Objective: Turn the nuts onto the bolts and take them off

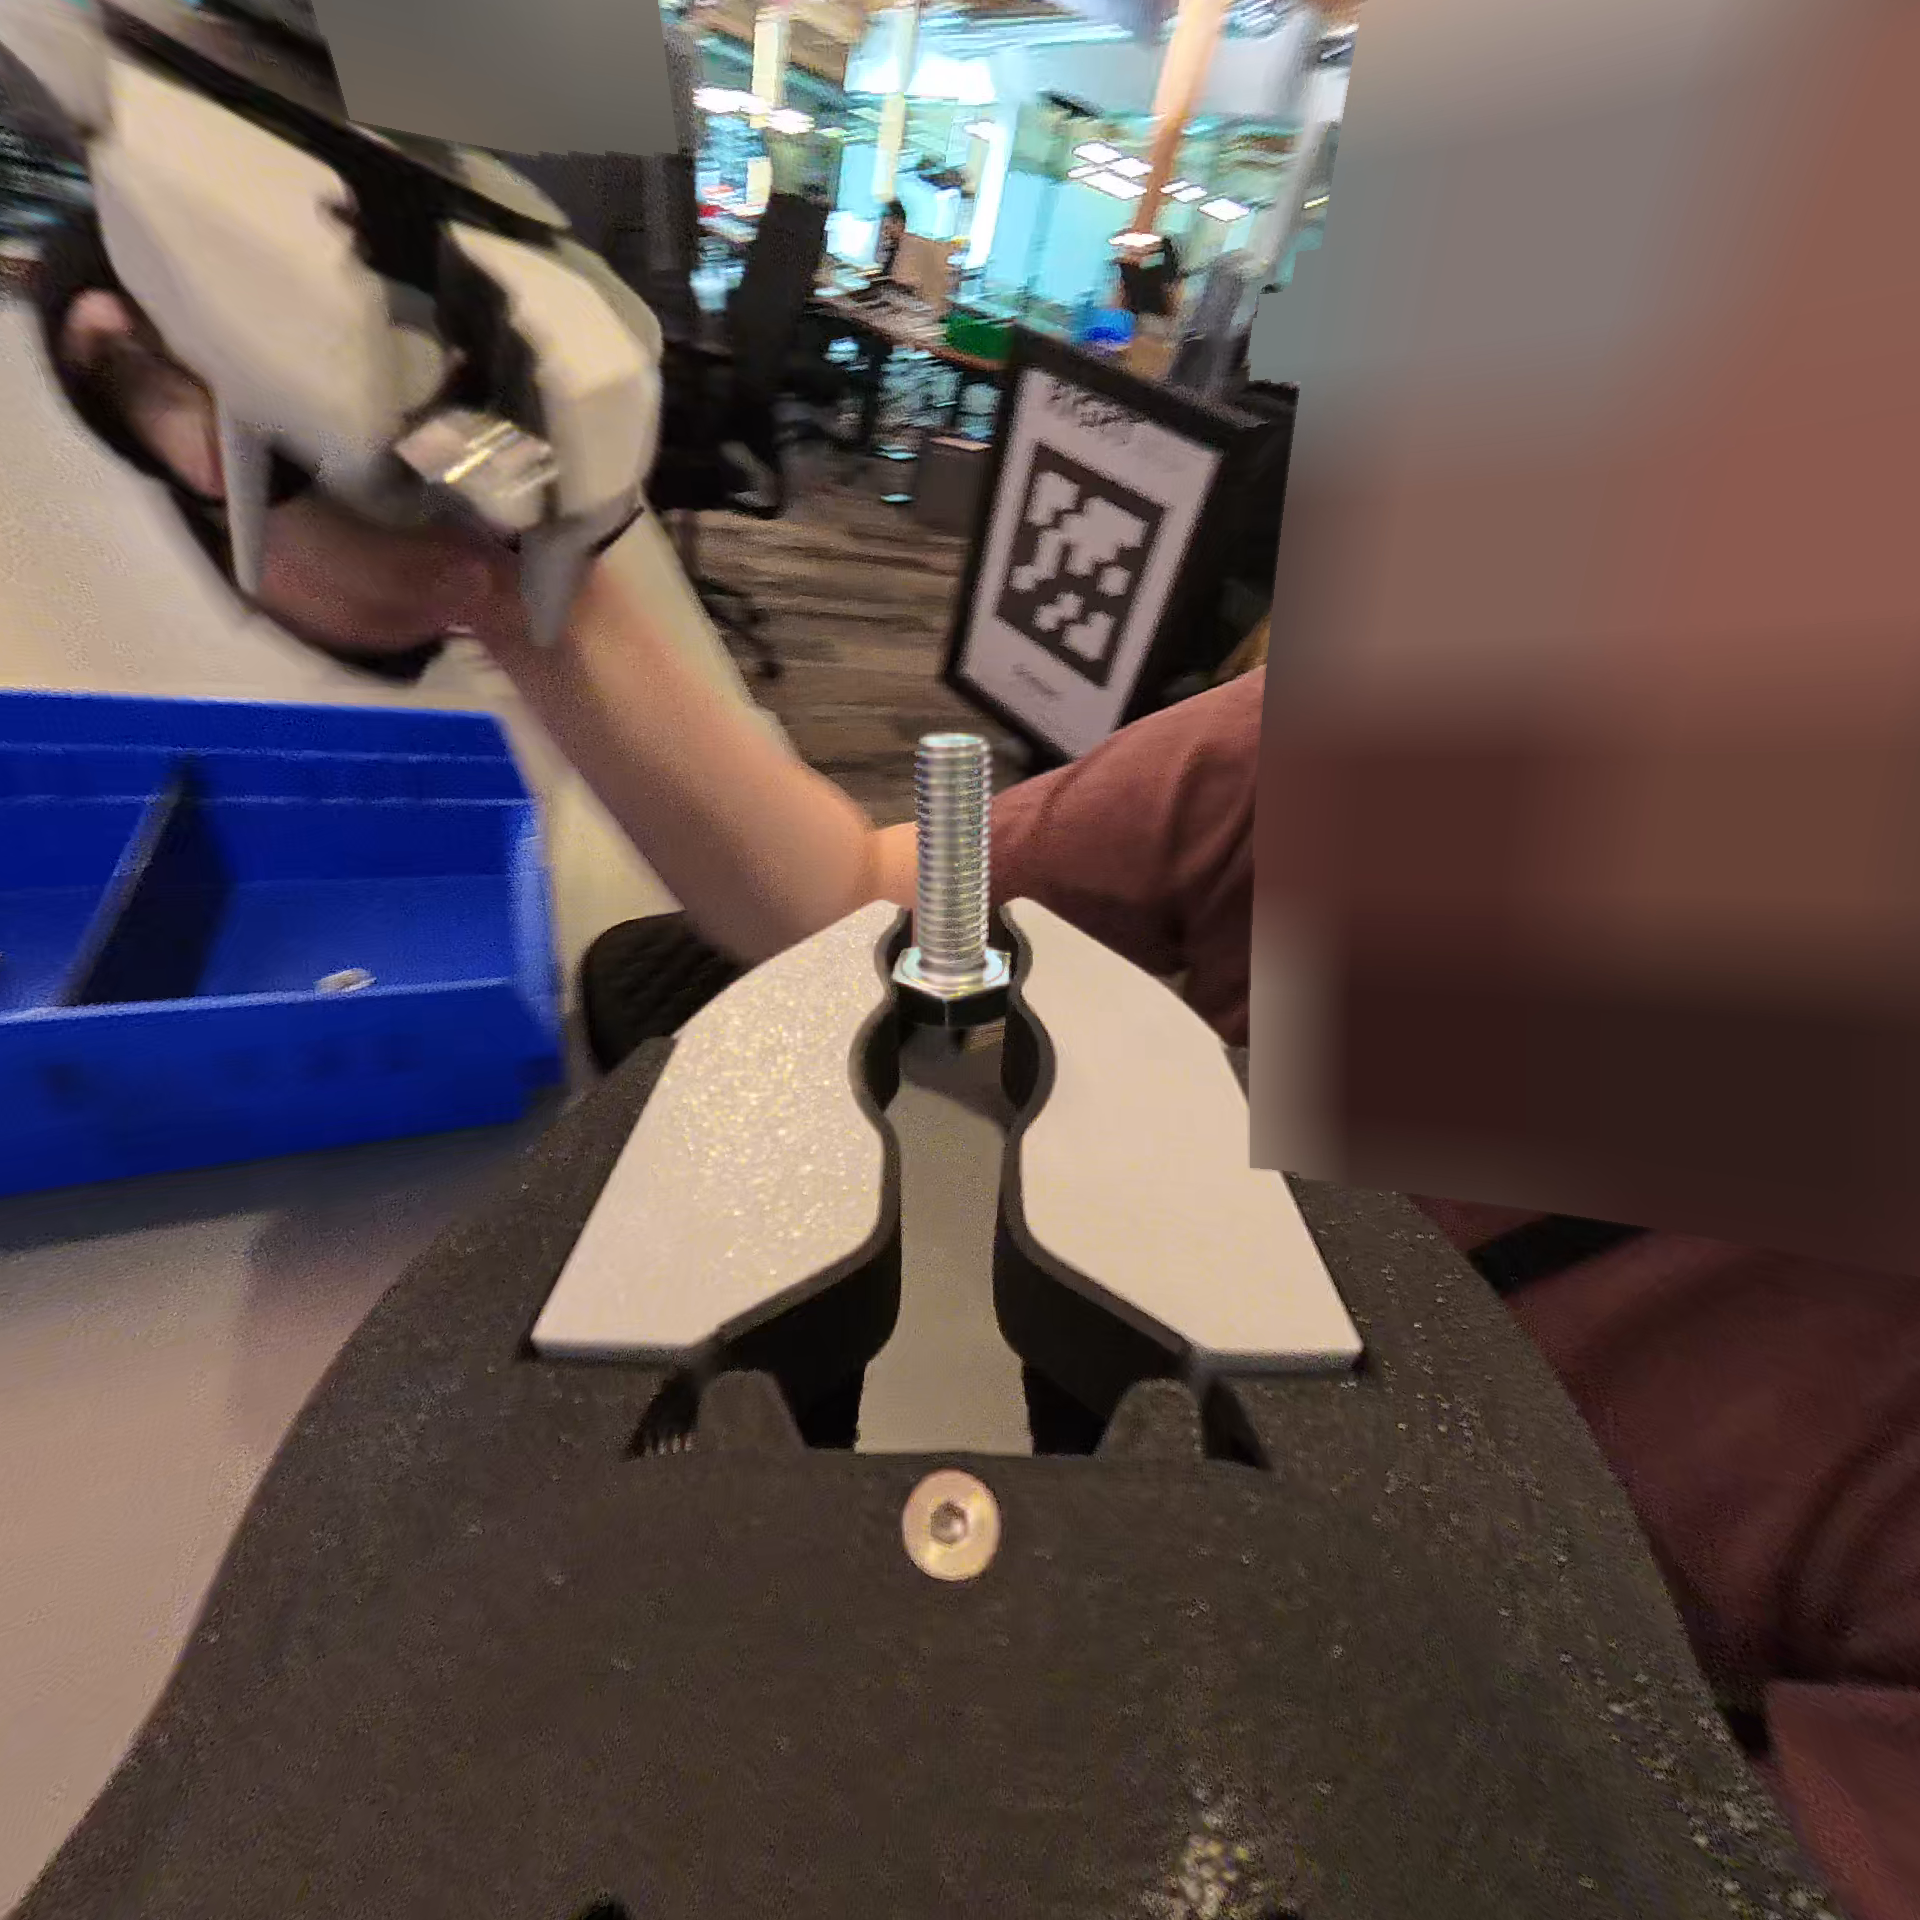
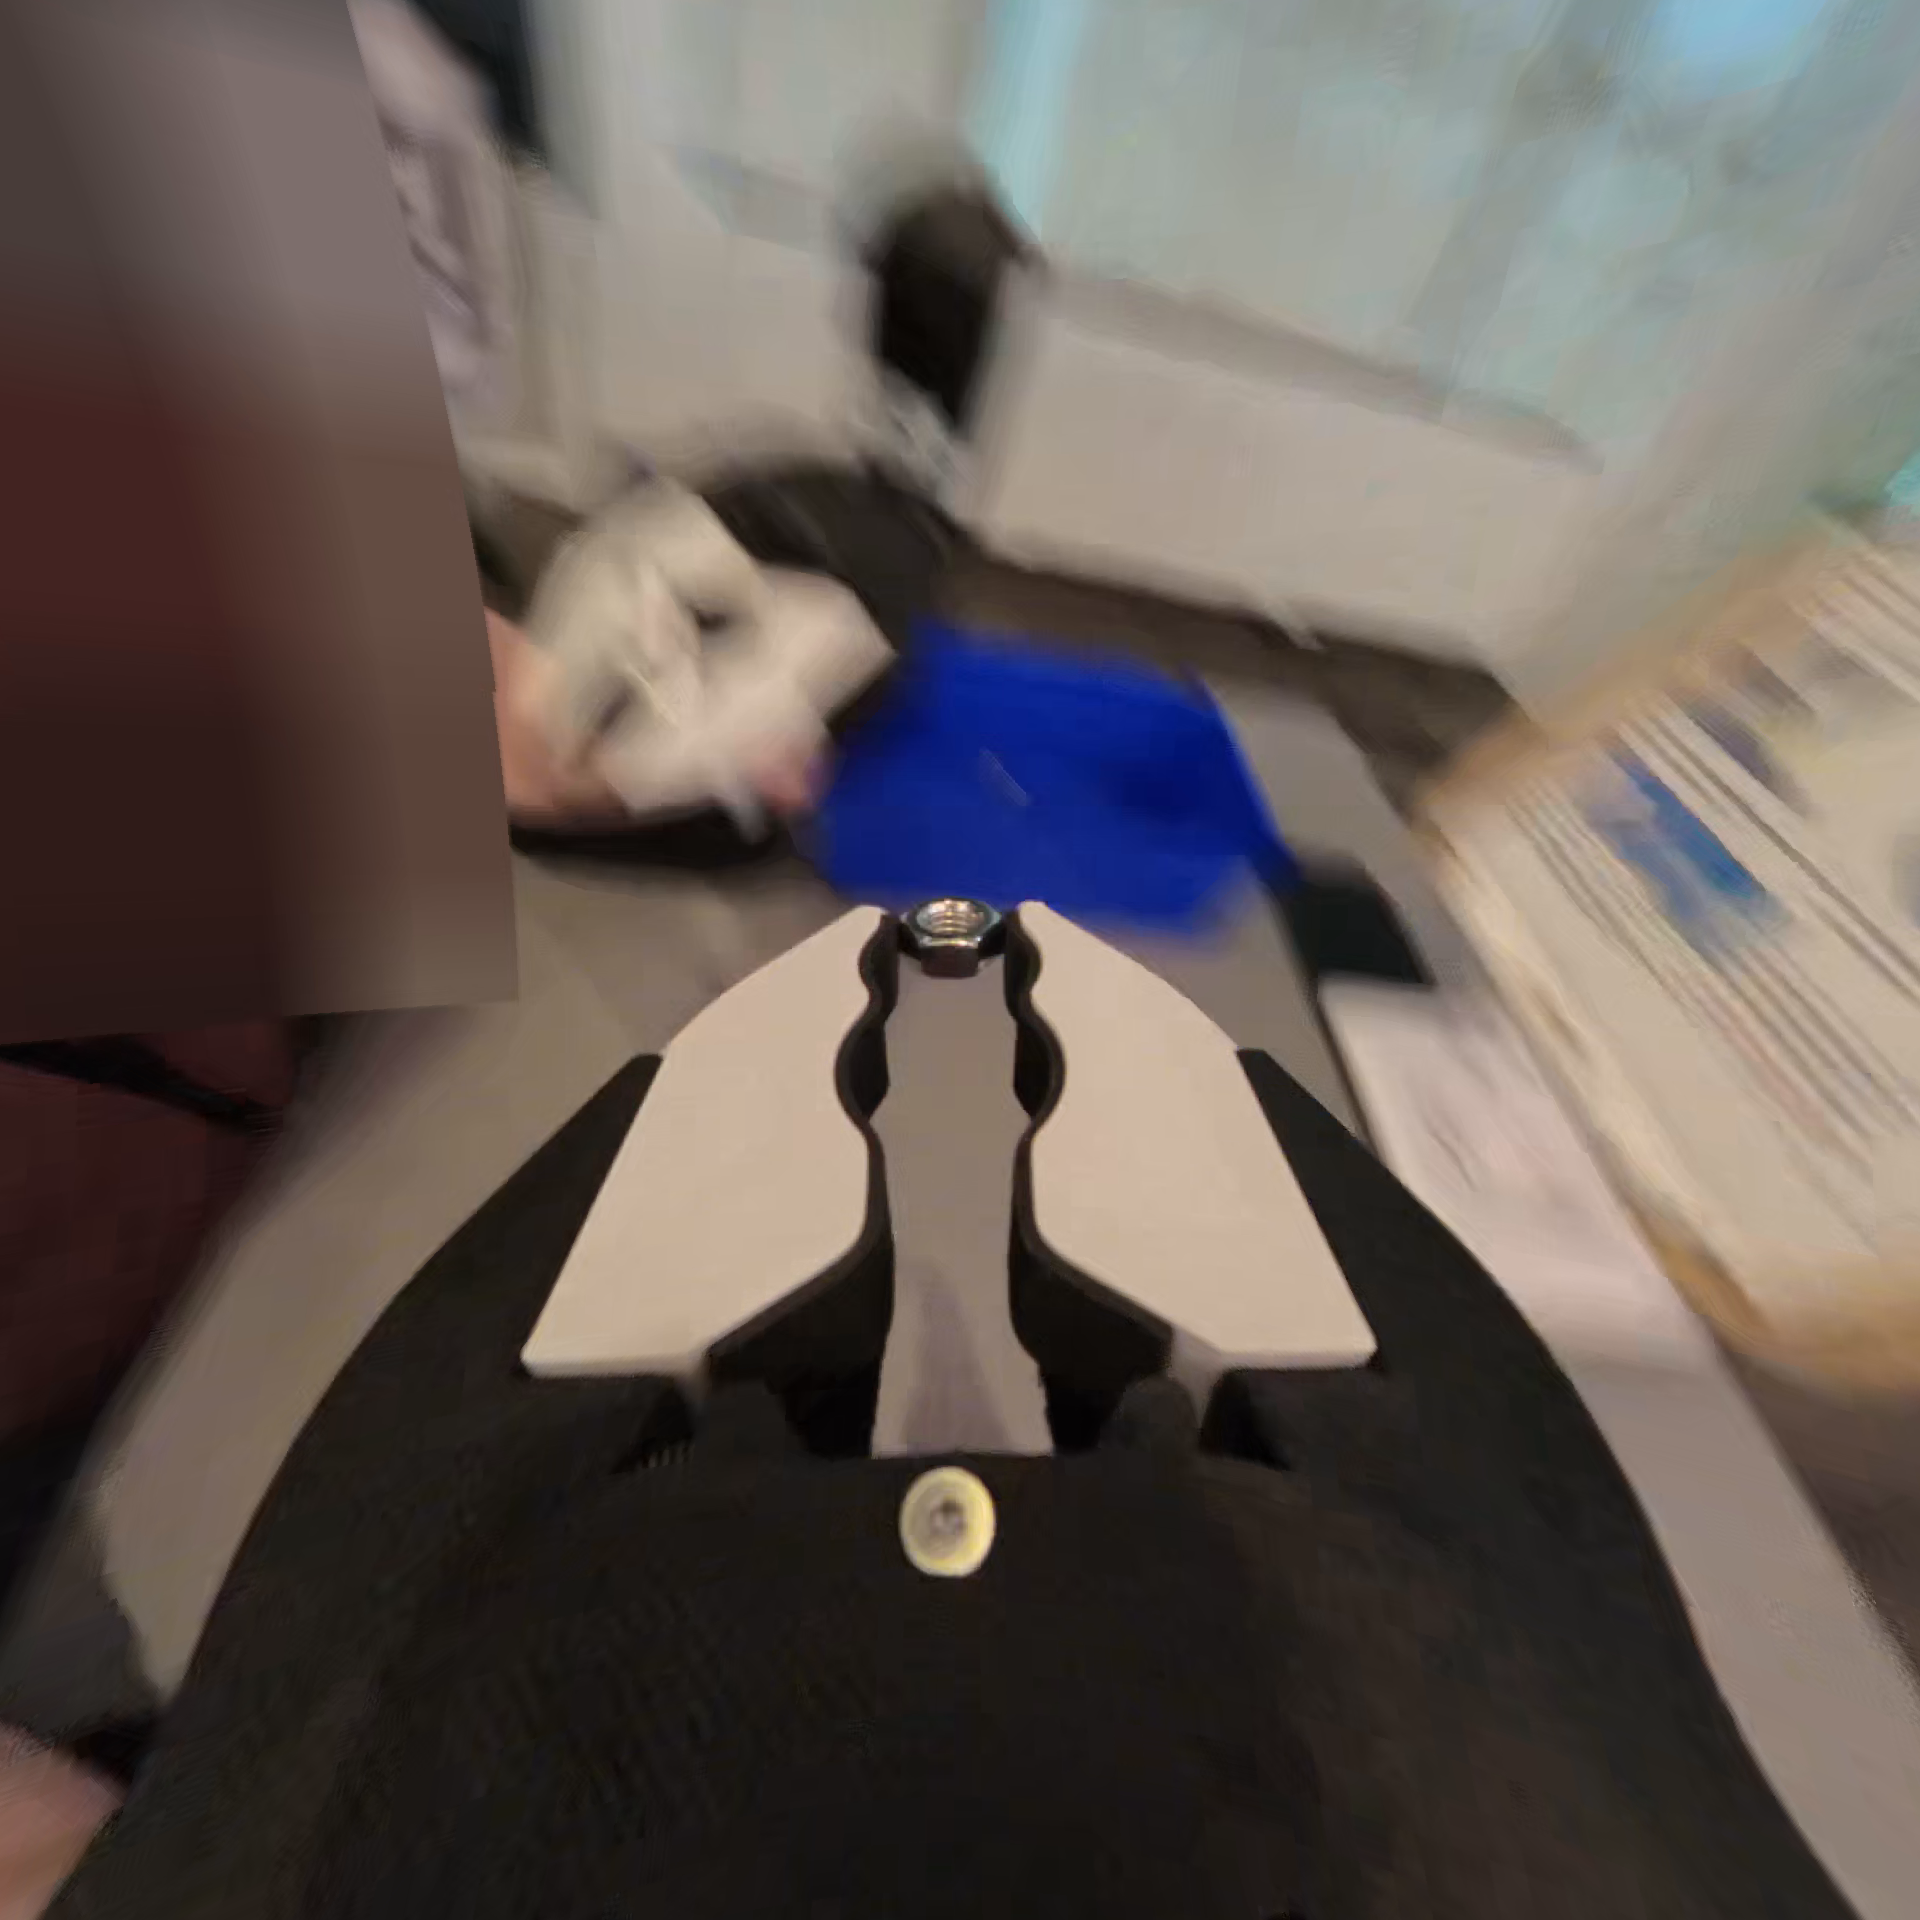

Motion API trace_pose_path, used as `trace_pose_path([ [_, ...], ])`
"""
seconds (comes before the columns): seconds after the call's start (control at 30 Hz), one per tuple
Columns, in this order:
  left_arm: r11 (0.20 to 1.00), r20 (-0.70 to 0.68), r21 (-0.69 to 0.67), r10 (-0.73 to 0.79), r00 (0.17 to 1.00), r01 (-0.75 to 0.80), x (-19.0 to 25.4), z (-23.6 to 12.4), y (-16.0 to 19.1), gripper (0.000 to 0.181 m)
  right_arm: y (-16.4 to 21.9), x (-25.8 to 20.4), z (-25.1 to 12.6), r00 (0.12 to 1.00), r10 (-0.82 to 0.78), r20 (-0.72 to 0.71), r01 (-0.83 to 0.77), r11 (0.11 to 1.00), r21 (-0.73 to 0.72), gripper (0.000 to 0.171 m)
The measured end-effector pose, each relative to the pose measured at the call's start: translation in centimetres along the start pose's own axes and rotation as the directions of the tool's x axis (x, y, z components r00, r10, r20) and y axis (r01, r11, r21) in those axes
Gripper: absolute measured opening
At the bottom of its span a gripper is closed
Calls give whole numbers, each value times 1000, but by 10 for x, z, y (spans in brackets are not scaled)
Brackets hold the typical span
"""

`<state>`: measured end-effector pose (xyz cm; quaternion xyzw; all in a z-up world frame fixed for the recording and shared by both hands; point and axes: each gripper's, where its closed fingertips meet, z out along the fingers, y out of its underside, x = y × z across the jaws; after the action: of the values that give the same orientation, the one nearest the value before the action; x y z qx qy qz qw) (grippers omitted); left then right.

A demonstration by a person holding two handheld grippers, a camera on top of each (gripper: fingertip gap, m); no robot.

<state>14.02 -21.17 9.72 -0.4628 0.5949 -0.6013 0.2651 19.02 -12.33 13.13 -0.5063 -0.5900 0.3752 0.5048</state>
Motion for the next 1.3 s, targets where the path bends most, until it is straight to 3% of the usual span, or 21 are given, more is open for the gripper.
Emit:
trace_pose_path([
  [0.03,1000,57,-12,18,998,-17,-5,-5,0,14,36,22,-25,983,-14,-182,-23,979,-202,20],
  [0.1,999,87,-13,42,995,-41,-5,-14,-4,14,113,32,-77,935,65,-350,-245,831,-500,20],
  [0.17,999,96,-1,49,994,-50,-2,-20,-8,14,173,15,-106,897,248,-367,-433,665,-609,21],
  [0.27,999,124,1,51,991,-51,-4,-27,-10,14,235,0,-118,810,444,-384,-570,437,-696,21],
  [0.37,998,134,2,57,989,-58,-3,-30,-11,14,269,-2,-112,764,508,-397,-588,297,-752,21],
  [0.6,998,138,-1,68,988,-69,1,-35,-13,14,301,-5,-107,673,584,-453,-632,136,-763,30],
  [0.7,997,149,9,70,986,-72,0,-38,-15,14,291,5,-112,674,566,-475,-670,198,-715,34],
  [0.77,997,167,12,70,984,-73,-2,-40,-16,14,271,16,-116,710,505,-492,-675,288,-679,34],
  [0.83,996,214,17,87,973,-92,-9,-43,-18,14,236,30,-114,790,381,-480,-612,451,-650,37],
  [0.93,993,288,29,103,952,-116,-20,-45,-21,14,158,49,-86,898,136,-418,-369,749,-550,40],
  [1.03,986,397,41,132,908,-162,-38,-49,-25,14,55,38,-36,955,11,-296,-88,964,-251,39],
  [1.1,980,445,44,153,882,-192,-45,-51,-27,14,-5,17,-7,984,25,-175,-22,1000,17,36],
  [1.17,978,470,57,152,869,-201,-49,-53,-30,14,-43,-2,15,996,83,-42,-72,972,222,32],
  [1.3,978,475,82,131,870,-192,-50,-55,-32,14,-57,-7,54,975,213,70,-224,911,347,31],
])
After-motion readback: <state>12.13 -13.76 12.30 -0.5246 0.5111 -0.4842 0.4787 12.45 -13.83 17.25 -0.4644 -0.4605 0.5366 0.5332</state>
